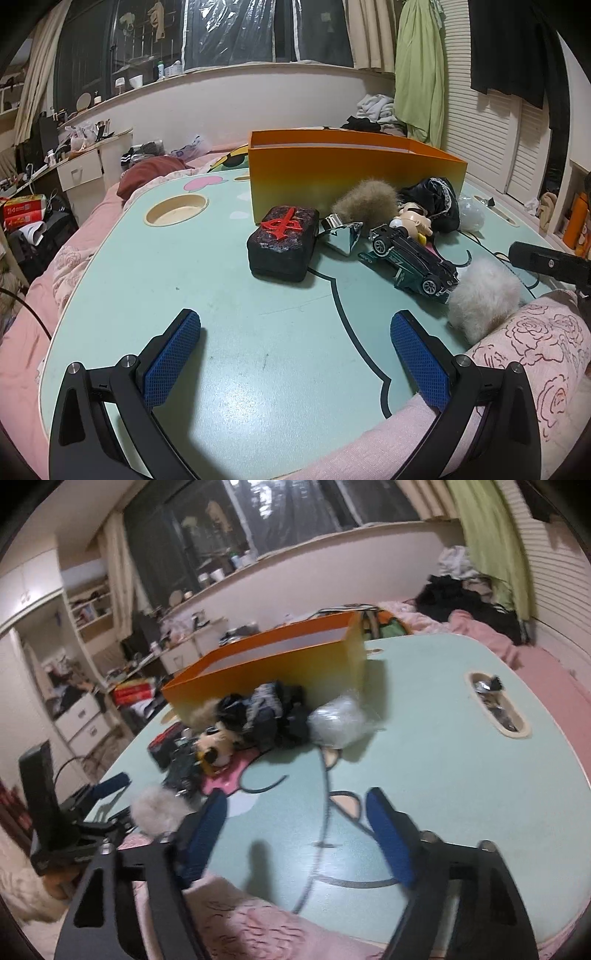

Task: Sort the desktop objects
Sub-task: 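Grasp the black red-marked pouch with the left gripper while the right grasps the white fur ball, then carry the pouch and white fur ball into the orange box with both grippers and release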

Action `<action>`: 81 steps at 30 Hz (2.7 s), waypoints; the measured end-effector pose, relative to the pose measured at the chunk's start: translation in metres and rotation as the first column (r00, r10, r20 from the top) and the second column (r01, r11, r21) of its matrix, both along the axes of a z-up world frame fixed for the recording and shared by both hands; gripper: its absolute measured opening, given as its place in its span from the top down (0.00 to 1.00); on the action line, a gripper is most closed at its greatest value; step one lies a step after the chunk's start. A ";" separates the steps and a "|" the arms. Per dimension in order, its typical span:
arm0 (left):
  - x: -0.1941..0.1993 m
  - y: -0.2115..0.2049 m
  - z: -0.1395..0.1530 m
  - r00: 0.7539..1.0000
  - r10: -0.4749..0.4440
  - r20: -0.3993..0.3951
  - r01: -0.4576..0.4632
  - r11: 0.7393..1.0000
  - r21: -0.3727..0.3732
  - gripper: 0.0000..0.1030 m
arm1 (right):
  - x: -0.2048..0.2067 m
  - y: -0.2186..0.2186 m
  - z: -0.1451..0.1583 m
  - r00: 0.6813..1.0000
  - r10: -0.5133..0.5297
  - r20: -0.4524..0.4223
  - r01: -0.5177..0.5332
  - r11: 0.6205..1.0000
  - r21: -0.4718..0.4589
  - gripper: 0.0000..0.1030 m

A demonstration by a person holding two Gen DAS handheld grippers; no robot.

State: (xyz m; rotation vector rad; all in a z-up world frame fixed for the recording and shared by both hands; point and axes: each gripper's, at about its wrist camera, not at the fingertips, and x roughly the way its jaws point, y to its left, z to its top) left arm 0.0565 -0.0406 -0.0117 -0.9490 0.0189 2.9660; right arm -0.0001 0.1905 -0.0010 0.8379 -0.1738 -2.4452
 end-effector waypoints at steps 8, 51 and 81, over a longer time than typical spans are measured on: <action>-0.001 0.000 0.000 1.000 0.000 0.000 0.000 1.000 0.001 0.01 | 0.026 -0.079 0.019 0.956 0.283 -0.072 -0.264 0.943 0.203 0.35; -0.126 0.007 0.119 0.987 -0.159 -0.012 0.159 0.983 0.086 0.60 | -0.092 -0.025 0.088 0.998 -0.063 -0.023 0.060 0.992 -0.113 0.77; -0.032 0.041 0.006 0.984 -0.127 0.121 0.130 0.991 -0.016 0.13 | -0.020 -0.025 -0.005 0.984 -0.170 0.059 0.141 0.930 0.339 0.03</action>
